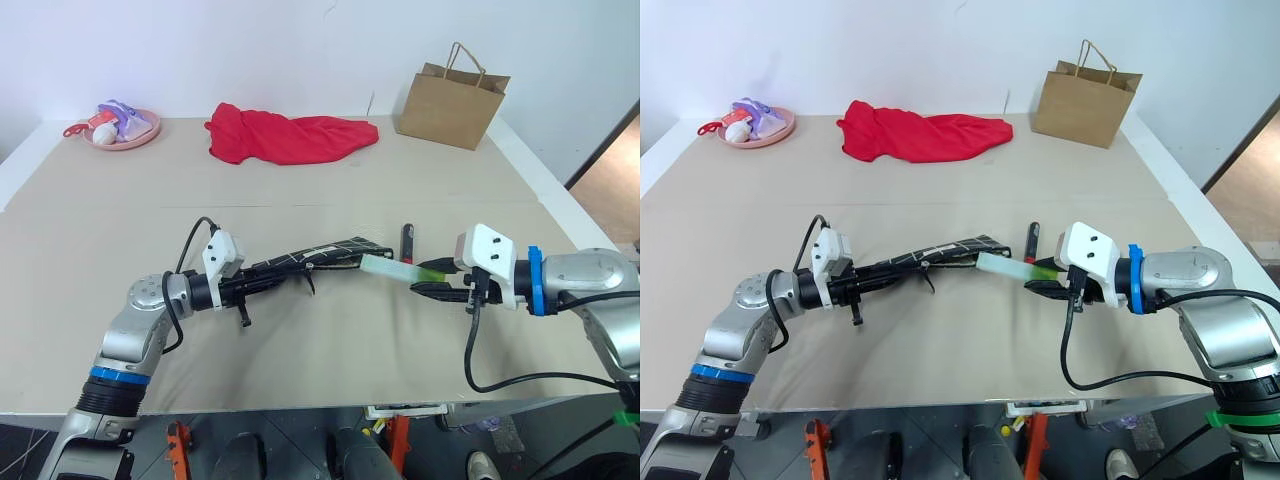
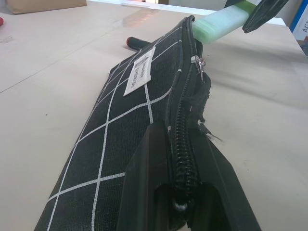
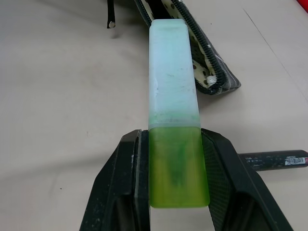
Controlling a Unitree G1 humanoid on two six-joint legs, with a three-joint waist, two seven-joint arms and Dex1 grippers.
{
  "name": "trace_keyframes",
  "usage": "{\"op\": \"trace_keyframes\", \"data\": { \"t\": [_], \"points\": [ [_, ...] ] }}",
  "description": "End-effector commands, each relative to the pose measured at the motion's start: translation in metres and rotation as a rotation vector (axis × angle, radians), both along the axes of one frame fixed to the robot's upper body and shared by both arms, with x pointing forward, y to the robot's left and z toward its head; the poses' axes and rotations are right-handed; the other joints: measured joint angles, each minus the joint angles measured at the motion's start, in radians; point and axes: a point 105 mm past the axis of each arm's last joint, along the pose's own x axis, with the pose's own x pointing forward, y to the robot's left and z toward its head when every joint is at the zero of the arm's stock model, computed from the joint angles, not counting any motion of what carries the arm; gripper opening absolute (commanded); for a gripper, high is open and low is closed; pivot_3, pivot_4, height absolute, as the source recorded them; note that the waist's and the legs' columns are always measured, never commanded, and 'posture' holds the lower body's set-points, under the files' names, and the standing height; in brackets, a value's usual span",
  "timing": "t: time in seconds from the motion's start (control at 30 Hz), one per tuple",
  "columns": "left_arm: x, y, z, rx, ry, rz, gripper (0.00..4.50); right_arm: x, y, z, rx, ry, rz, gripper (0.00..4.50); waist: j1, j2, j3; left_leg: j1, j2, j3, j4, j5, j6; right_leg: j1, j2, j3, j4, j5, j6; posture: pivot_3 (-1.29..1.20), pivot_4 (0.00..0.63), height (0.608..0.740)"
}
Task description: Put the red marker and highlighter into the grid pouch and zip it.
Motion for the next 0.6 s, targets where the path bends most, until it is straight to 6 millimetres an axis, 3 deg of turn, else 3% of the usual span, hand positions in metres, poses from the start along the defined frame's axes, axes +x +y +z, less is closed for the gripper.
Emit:
{"op": "trace_keyframes", "data": {
  "t": [0.03, 0.3, 0.47, 0.6],
  "points": [
    [-0.004, -0.006, 0.012, -0.003, -0.051, -0.029, 0.00, 0.007, 0.004, 0.007, -0.005, -0.036, 0.014, 1.10, -0.001, 0.000, 0.000, 0.000, 0.000, 0.000, 0.000, 0.000, 0.000, 0.000, 0.000, 0.000, 0.000, 0.000, 0.000, 0.00, 0.150, 0.740],
    [-0.004, -0.009, 0.013, 0.002, -0.053, -0.047, 0.00, 0.038, 0.015, 0.003, -0.113, -0.086, -0.014, 1.10, -0.002, 0.000, 0.000, 0.000, 0.000, 0.001, 0.000, 0.000, 0.000, 0.000, 0.000, 0.001, 0.000, 0.000, -0.001, 0.00, 0.150, 0.740],
    [-0.003, -0.010, 0.013, 0.004, -0.054, -0.052, 0.00, 0.043, 0.047, 0.008, -0.095, -0.110, 0.060, 1.10, 0.000, 0.000, 0.000, 0.000, 0.001, 0.000, 0.000, 0.000, 0.000, -0.001, 0.001, 0.000, 0.001, 0.001, -0.002, 0.00, 0.150, 0.740],
    [-0.003, -0.011, 0.013, 0.004, -0.056, -0.058, 0.00, 0.035, 0.082, 0.004, -0.094, -0.115, 0.177, 1.10, -0.001, 0.000, 0.000, -0.001, 0.000, 0.000, 0.000, 0.000, 0.000, -0.001, 0.000, 0.000, 0.001, 0.001, -0.003, 0.00, 0.150, 0.740]
  ]
}}
